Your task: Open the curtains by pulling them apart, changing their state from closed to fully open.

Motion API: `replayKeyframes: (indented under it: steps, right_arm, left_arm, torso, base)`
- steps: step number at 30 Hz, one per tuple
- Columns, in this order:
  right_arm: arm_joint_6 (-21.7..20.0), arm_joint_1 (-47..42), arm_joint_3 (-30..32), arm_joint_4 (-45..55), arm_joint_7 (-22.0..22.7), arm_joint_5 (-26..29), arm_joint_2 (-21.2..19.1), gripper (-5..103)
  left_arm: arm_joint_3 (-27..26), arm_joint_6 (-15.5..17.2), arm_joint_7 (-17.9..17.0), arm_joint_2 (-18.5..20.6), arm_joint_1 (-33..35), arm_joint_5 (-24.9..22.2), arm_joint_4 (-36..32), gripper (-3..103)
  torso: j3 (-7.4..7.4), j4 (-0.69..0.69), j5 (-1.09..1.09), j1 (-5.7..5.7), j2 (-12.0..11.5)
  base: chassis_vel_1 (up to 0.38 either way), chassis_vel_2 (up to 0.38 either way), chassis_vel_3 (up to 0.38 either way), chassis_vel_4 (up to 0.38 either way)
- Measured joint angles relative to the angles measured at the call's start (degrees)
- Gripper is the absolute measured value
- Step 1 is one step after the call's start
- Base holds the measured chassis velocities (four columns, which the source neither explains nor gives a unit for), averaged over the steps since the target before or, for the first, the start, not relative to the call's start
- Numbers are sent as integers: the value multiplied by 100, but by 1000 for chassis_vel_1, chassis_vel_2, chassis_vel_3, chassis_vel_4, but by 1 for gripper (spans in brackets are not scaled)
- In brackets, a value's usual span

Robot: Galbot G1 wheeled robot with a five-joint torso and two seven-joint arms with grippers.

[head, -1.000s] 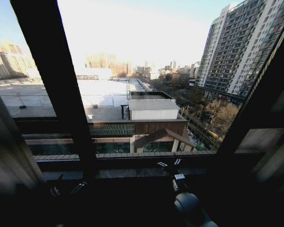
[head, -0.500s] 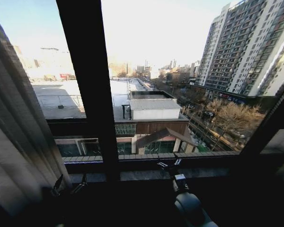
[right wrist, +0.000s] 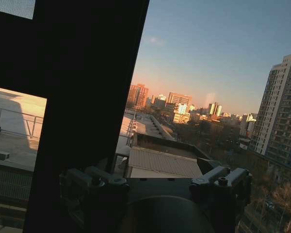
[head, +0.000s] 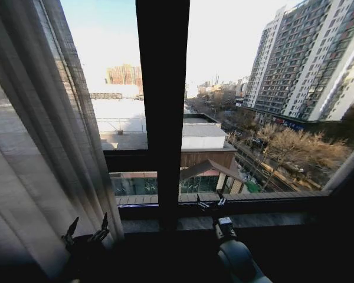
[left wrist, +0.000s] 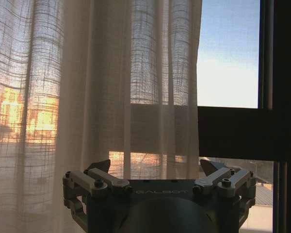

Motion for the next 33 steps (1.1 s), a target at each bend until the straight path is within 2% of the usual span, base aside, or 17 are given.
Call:
replayKeyframes:
  steps: [9,16,22,27,30,33]
  right_arm:
    - [-5,-20,11,40,0,-5,-16,100]
    - [230,9,-7,-30,1,37,-4,100]
    - [287,14,3,-34,-1,37,-16,100]
    - [310,12,9,-34,-2,36,-34,100]
    - [316,17,-9,-45,-3,34,-34,100]
    - [316,29,-17,-55,-3,34,-31,100]
  left_arm:
    - [11,-31,-11,-1,-2,2,-1,100]
    - [-3,-32,-17,-1,-25,3,13,100]
    - [41,-6,-11,3,-73,65,49,100]
    - [106,152,52,2,-210,152,43,100]
    - [308,463,109,0,-331,289,-86,100]
    - [408,607,108,1,-400,371,-134,100]
  torso:
    - [0,1,-2,1,-1]
    - [0,0,0,1,-1]
    - [0,1,-4,1,0]
    - [0,0,2,0,0]
    - [1,0,4,0,-1]
    - [1,0,3,0,-1]
  base:
    - [322,377,-329,-389]
    - [324,338,-333,-361]
    - [165,162,-160,-166]
    - [0,0,0,0]
    - [-27,-56,56,46]
    - [-15,-35,37,25]
